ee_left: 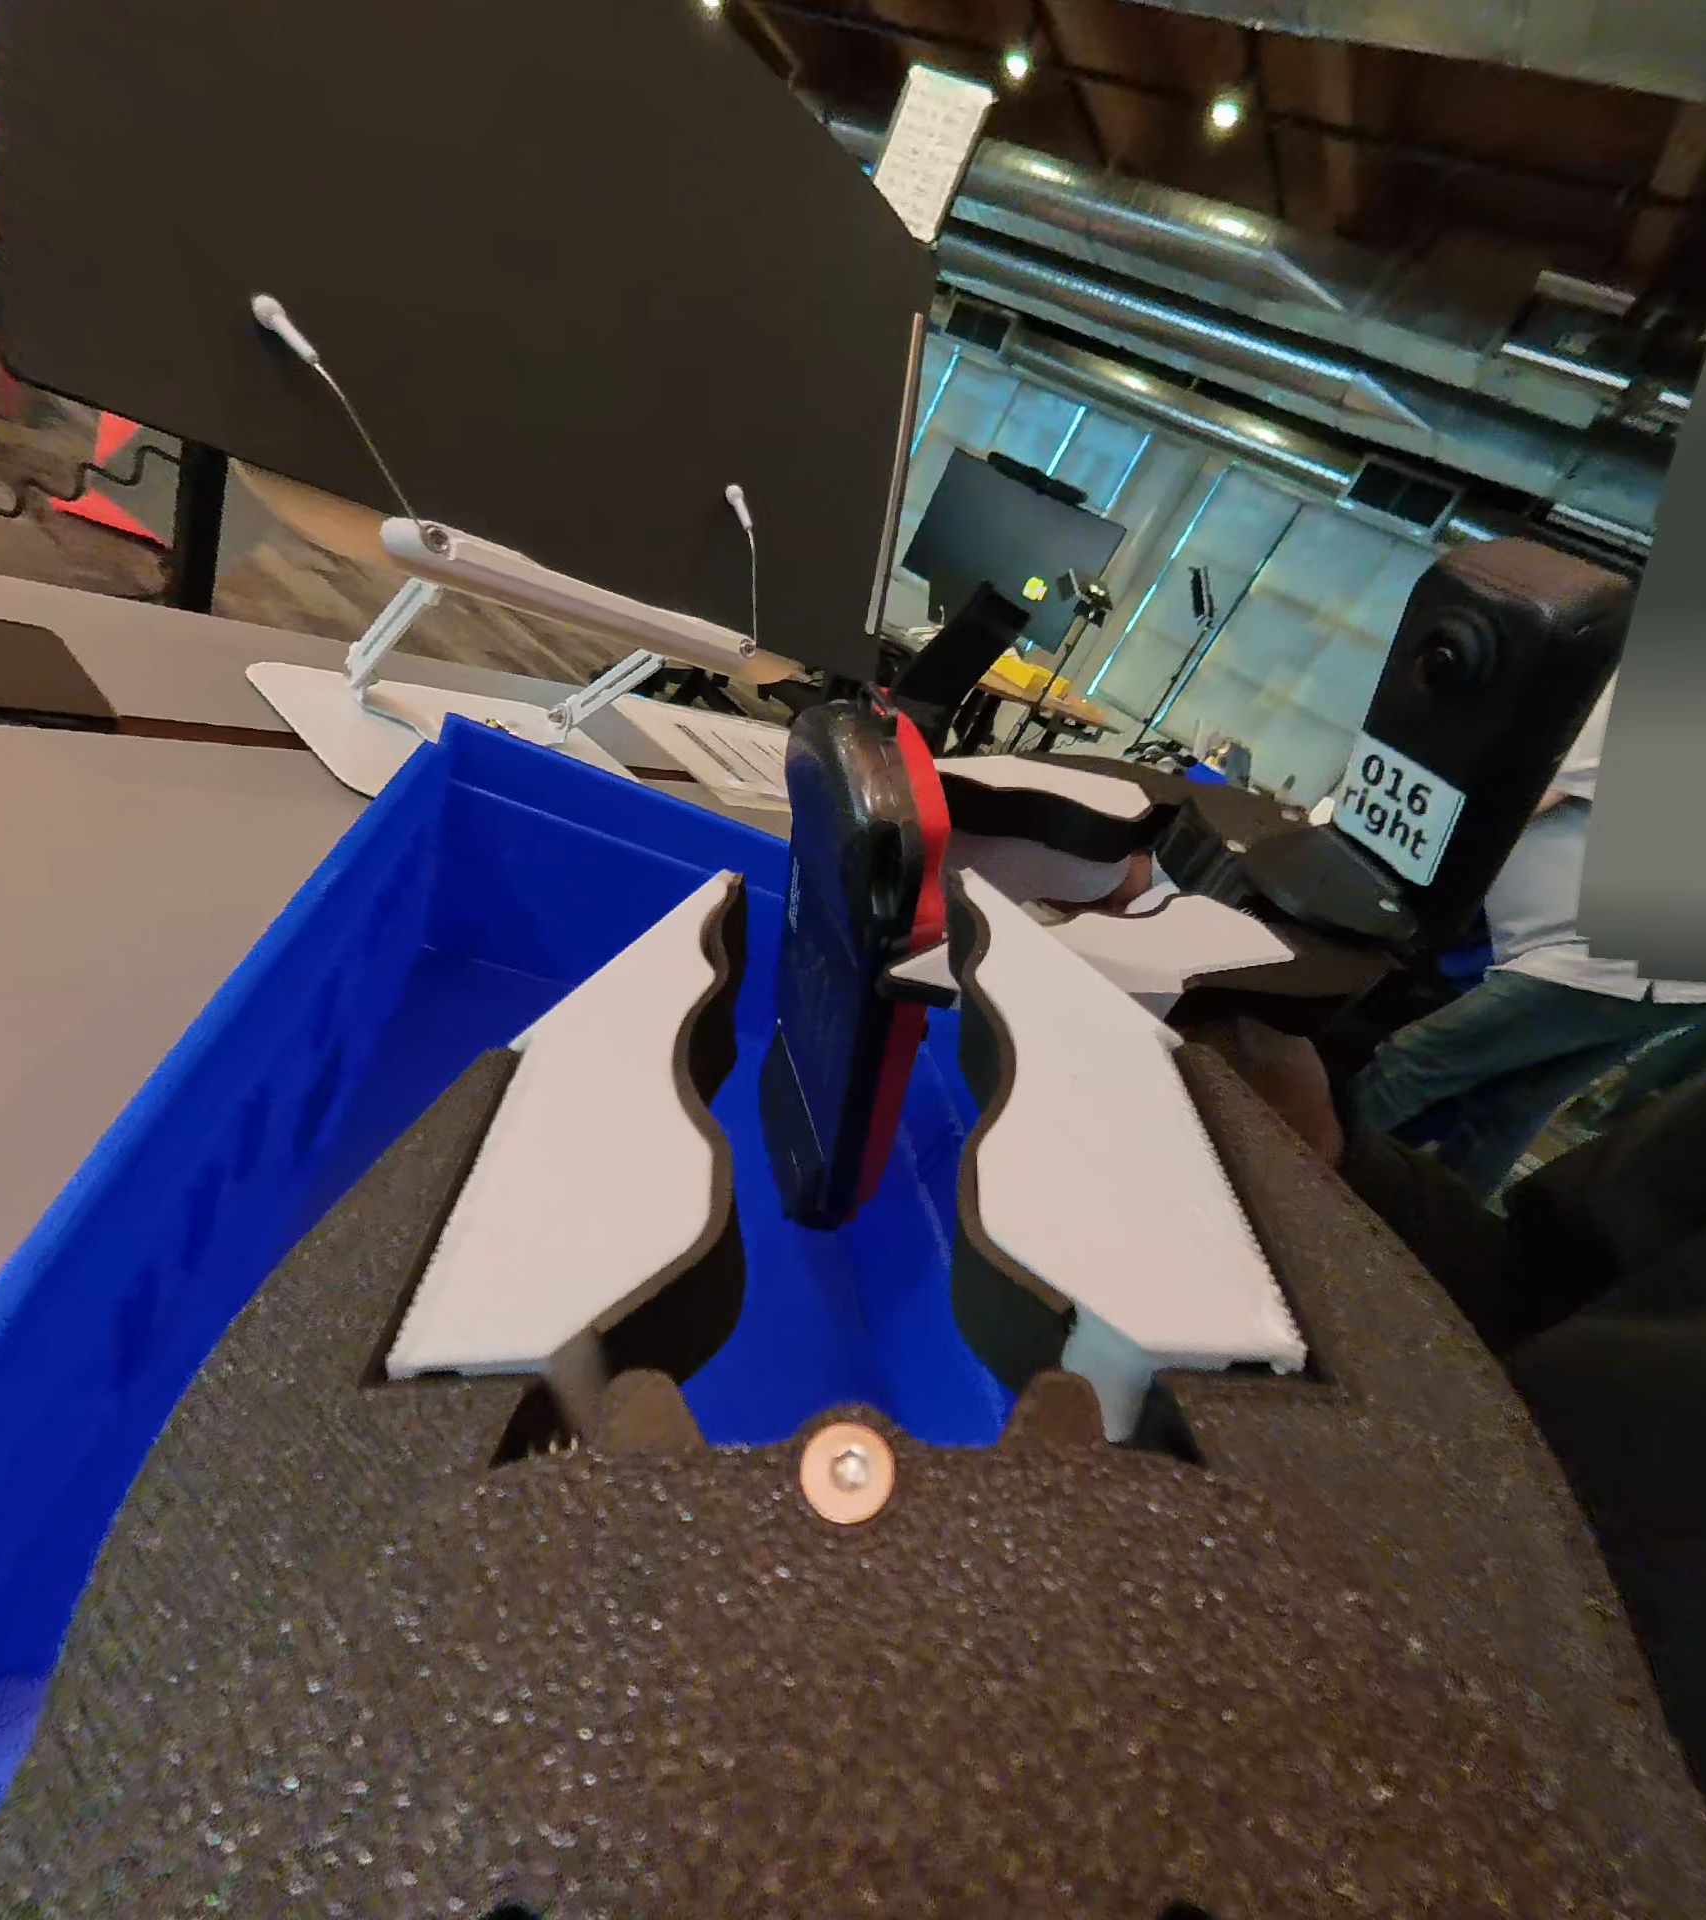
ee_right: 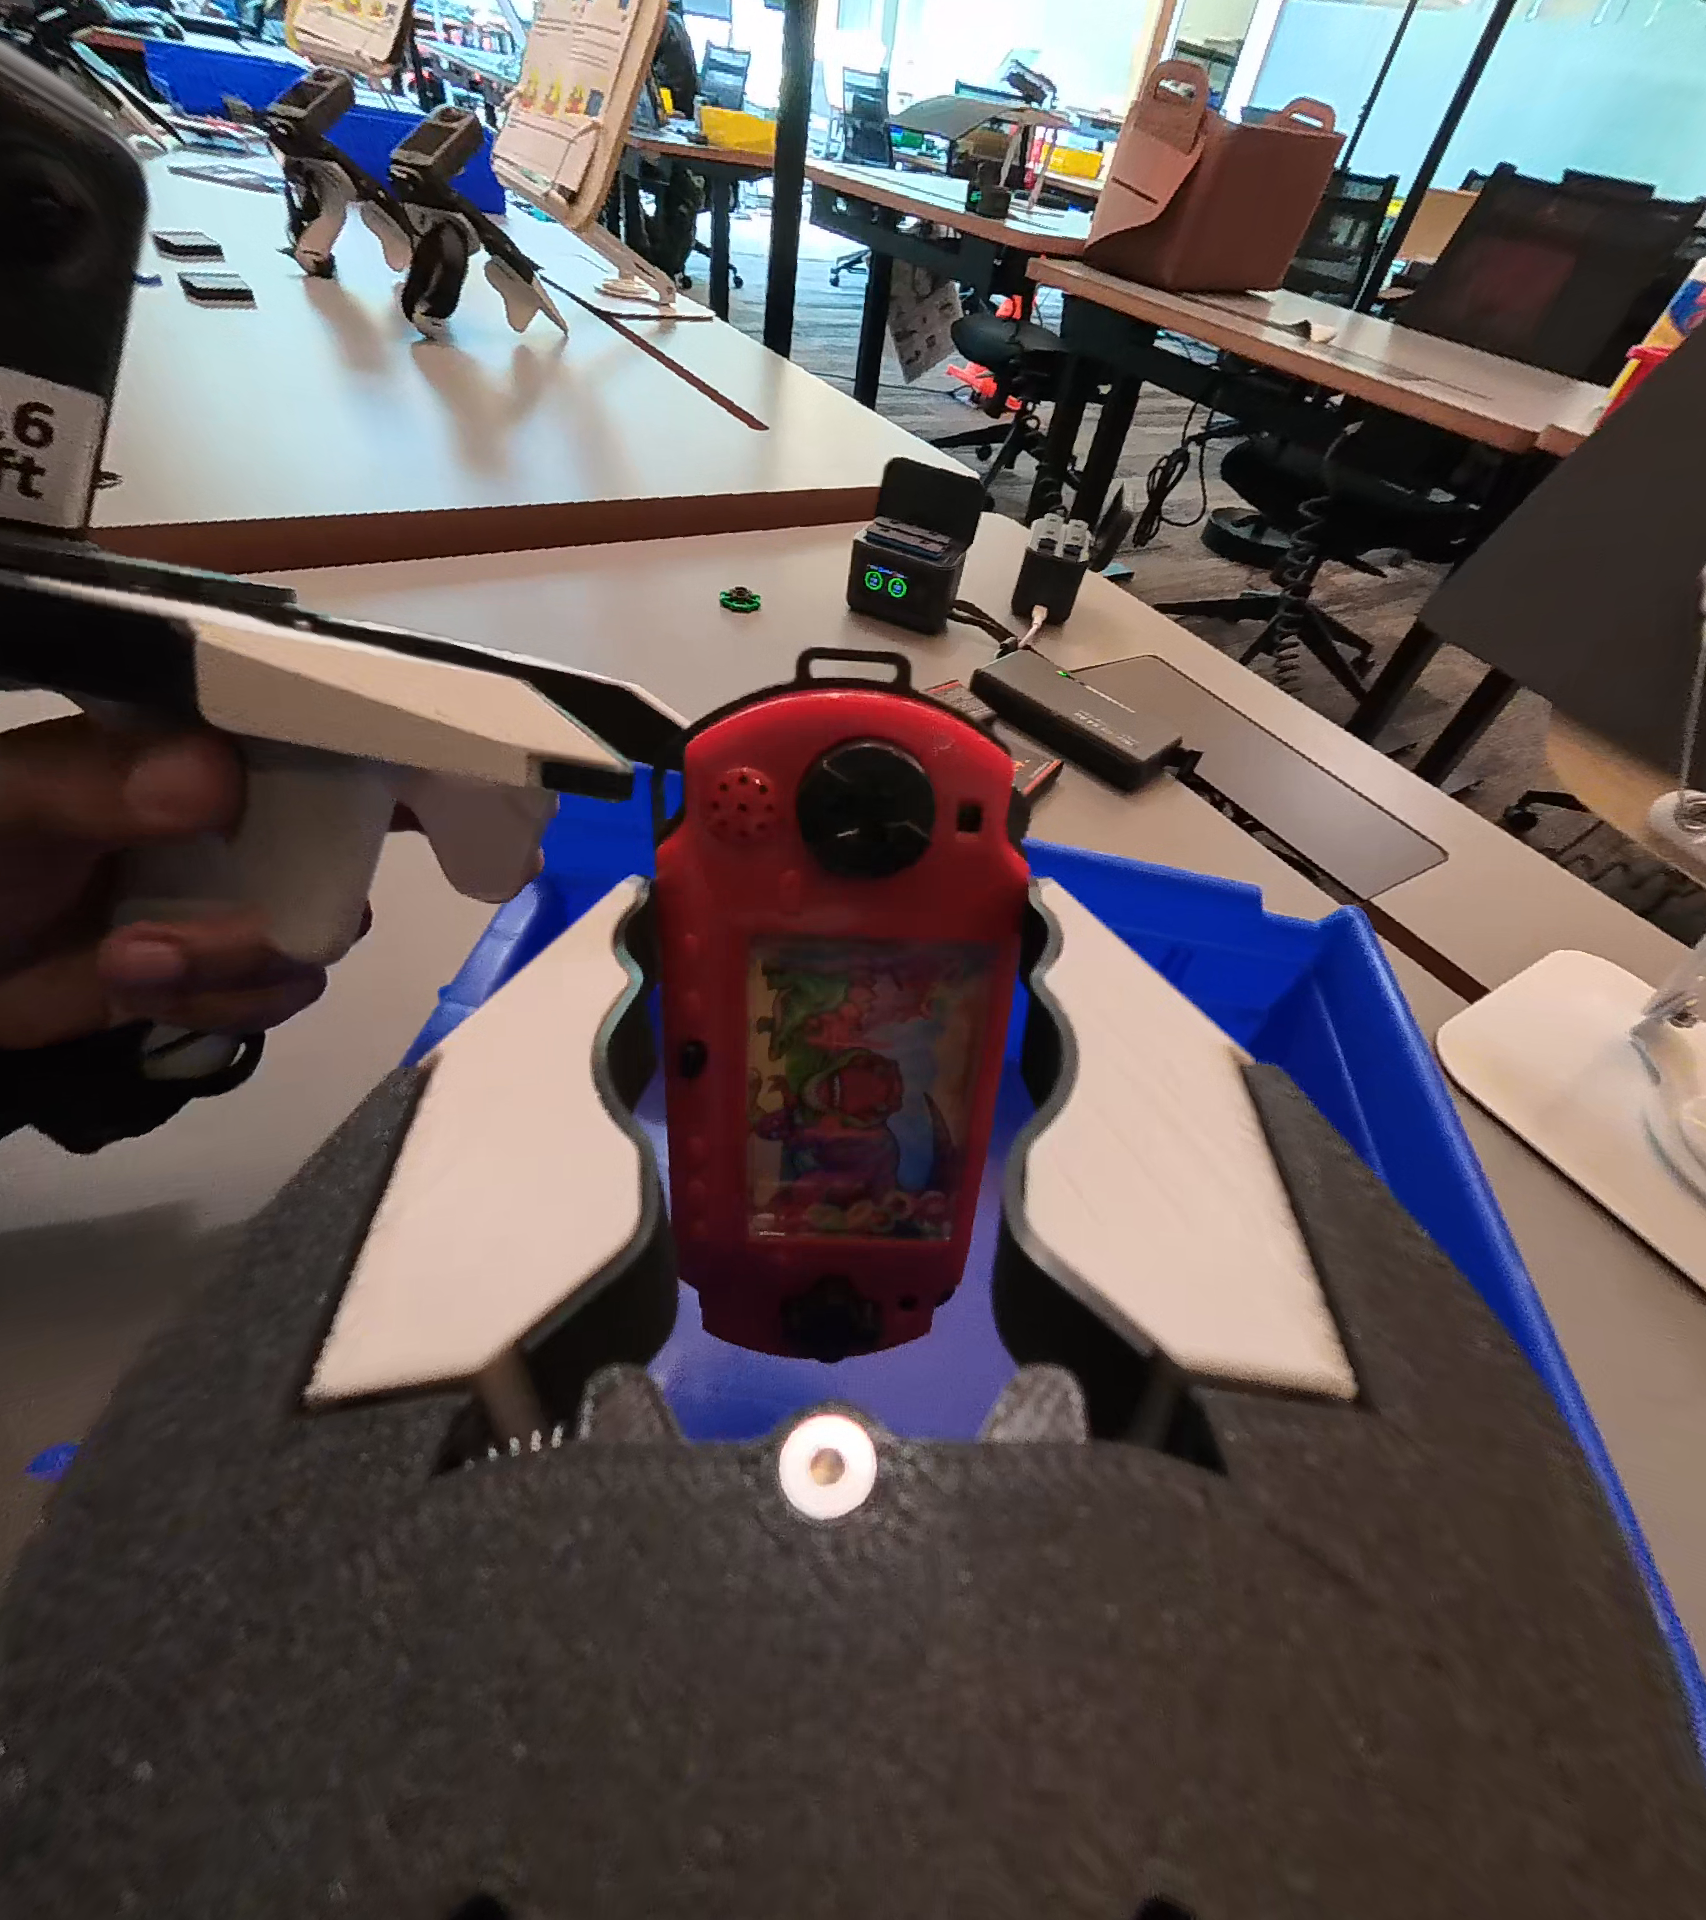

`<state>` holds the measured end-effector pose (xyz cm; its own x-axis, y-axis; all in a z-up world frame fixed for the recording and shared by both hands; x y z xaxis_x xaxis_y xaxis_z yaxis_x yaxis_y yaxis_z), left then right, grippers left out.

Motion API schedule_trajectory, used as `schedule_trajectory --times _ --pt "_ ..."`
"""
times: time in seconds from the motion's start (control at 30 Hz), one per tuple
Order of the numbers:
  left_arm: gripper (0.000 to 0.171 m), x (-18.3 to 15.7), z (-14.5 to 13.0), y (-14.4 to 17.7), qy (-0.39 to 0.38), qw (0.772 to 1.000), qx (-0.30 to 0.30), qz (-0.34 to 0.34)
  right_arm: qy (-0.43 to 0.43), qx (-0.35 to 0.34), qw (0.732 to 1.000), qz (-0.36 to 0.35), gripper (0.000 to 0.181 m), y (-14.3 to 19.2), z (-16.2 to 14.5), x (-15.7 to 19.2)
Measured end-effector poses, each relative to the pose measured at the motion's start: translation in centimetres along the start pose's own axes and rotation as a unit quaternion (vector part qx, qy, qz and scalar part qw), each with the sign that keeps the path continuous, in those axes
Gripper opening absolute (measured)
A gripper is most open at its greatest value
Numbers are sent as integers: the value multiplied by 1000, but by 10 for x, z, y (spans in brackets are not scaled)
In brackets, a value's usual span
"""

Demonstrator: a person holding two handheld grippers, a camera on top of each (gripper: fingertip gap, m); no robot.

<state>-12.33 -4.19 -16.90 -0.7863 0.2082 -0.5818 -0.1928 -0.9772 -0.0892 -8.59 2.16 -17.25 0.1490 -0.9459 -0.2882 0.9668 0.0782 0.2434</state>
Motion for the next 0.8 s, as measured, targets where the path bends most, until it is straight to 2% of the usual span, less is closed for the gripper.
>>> schedule_trajectory --times 0.17,0.23,0.4,0.5,0.57,0.73,0.8 --pt "25 1 -1 -3 -40 999 -2 24 14 5 1000 -14 69 -3 -2 3" --pt "12 -1 -2 -3 -60 998 1 29 17 6 1000 -21 69 -4 -3 3" --pt "3 4 -4 -2 -117 991 7 67 23 8 999 -21 66 -3 -8 4" --pt "3 10 -7 -2 -135 987 16 83 24 15 1000 -13 54 -2 -12 5" --pt "1 14 -15 -5 -149 984 37 94 31 11 999 -6 53 0 -11 8" --pt "2 13 -16 -6 -172 979 43 97 106 18 994 -32 53 6 -11 -3" --pt "2 12 -17 -6 -184 977 49 99 106 13 994 -25 52 10 -9 -6"
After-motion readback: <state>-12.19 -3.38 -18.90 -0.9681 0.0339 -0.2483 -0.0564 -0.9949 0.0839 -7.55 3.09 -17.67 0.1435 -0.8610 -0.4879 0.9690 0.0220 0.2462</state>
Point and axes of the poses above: each gripper's, where its closed fingertips meet, y back along the fingers, z out of its top, x = y × z across the jaws, the point moved 3 cm from there along y, back along the fingers, and after that the axes turned 9 degrees about y, right-handed, at the moved point
